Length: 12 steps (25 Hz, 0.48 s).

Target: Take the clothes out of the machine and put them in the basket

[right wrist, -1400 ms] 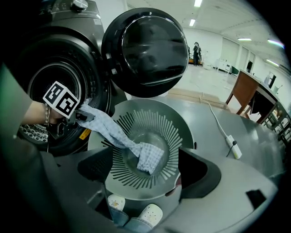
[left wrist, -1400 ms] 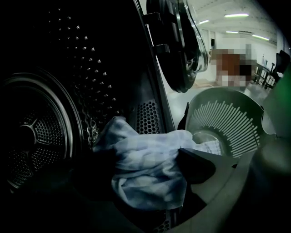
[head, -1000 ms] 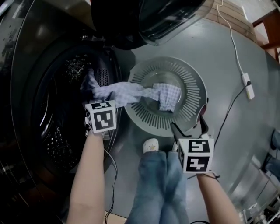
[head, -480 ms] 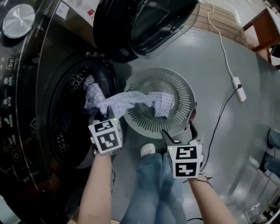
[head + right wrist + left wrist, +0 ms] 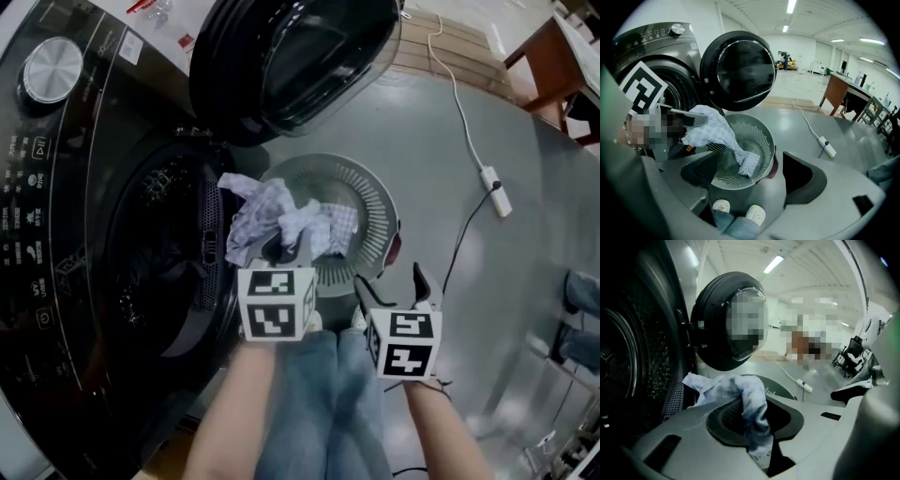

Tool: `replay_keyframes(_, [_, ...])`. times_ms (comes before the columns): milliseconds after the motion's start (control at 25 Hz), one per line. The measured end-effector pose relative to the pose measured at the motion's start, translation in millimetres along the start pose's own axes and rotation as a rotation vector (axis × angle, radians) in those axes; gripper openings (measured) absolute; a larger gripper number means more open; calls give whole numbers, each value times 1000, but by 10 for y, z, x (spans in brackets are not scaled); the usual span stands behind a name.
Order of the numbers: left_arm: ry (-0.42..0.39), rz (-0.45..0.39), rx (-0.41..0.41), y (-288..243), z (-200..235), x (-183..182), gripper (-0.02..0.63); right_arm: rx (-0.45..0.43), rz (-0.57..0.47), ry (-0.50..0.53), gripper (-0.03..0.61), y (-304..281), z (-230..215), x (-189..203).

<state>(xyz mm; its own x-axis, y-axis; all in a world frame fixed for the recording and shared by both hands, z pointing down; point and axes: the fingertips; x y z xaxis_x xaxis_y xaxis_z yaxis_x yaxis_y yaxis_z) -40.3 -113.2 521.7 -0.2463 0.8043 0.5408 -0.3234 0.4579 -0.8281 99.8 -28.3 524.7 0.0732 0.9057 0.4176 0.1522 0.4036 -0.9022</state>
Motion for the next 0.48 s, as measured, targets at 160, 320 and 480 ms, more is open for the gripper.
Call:
replay_keyframes(160, [108, -95, 205, 68, -374, -226, 81, 36, -3, -47, 434, 20, -236, 28])
replay_keyframes(320, [34, -65, 205, 31, -527, -296, 83, 58, 6, -87, 434, 44, -364, 67])
replay_keyframes(480, [-75, -8, 173, -65, -604, -267, 97, 62, 2, -95, 433, 51, -393, 43])
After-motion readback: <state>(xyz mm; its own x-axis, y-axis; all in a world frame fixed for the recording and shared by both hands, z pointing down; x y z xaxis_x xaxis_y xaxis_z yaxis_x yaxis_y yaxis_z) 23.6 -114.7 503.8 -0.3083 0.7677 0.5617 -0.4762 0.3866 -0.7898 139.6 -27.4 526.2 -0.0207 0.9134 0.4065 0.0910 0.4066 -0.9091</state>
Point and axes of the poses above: the fingertips, and each gripper's own axes: y backward along the fingers, z to its left, x out of its underside, and after that the axes turned 7 degrees about z, right-handed
